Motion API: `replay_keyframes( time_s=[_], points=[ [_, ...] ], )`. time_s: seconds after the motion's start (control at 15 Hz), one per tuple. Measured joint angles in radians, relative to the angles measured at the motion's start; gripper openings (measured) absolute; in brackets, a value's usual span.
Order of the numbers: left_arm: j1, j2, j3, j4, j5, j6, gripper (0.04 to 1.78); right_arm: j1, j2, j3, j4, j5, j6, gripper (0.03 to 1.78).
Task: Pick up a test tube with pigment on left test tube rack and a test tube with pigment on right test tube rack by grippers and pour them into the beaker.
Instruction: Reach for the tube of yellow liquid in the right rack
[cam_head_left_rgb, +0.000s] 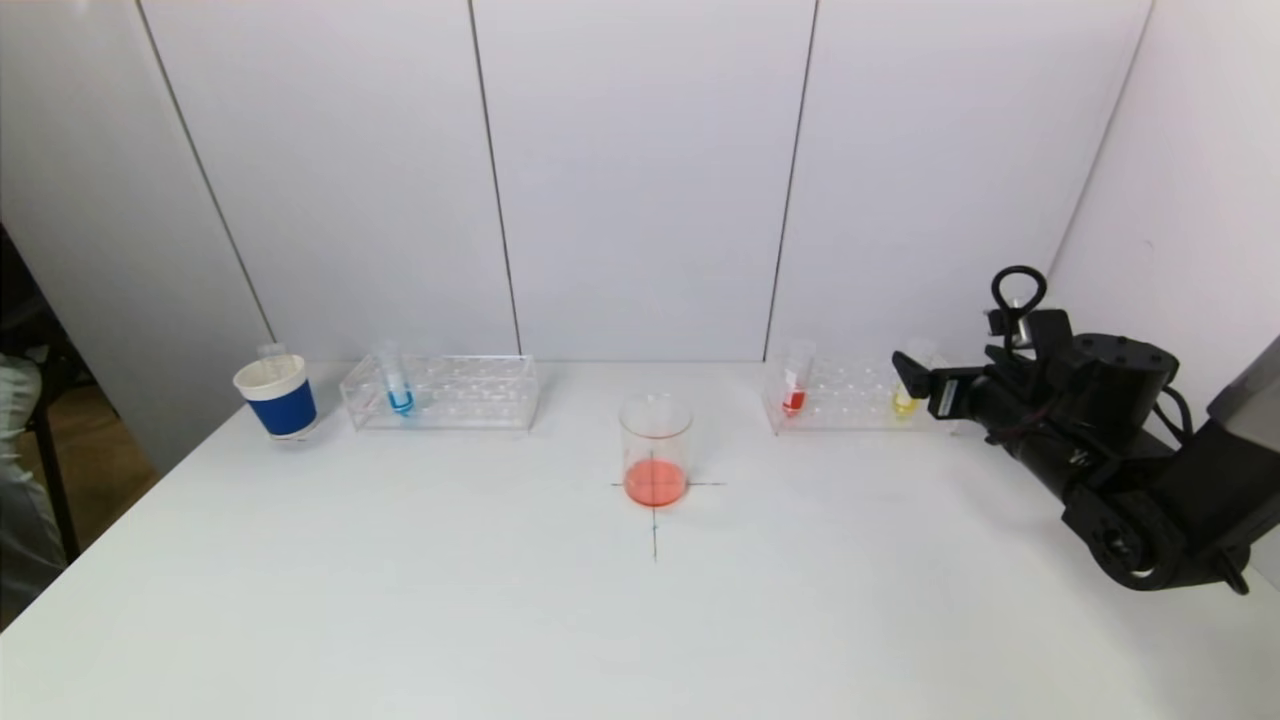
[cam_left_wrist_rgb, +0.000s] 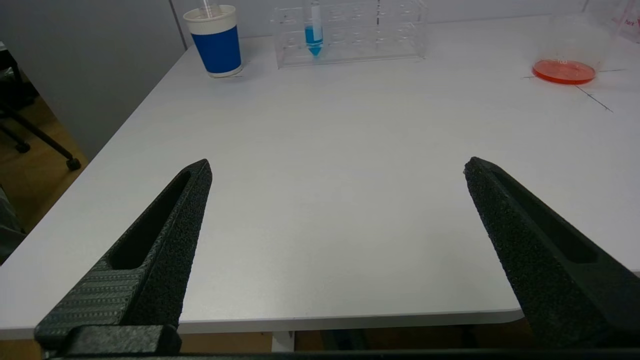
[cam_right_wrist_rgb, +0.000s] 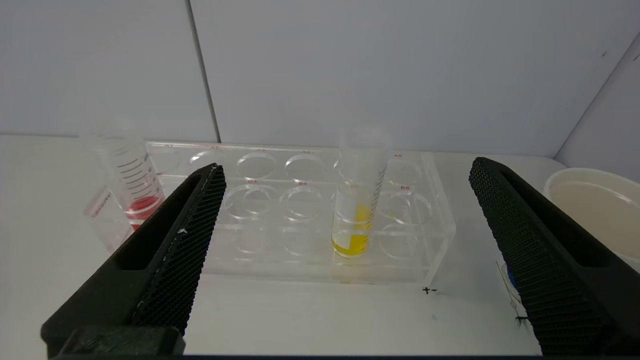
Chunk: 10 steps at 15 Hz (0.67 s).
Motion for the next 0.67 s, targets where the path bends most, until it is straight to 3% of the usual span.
replay_keyframes(
  time_s=[0.67],
  points=[
    [0.000, 0.000, 0.000, 0.000, 0.000, 0.000, 1.76, -0.006, 0.137, -0.078, -0.031, -0.026, 0.001, 1.77]
  ],
)
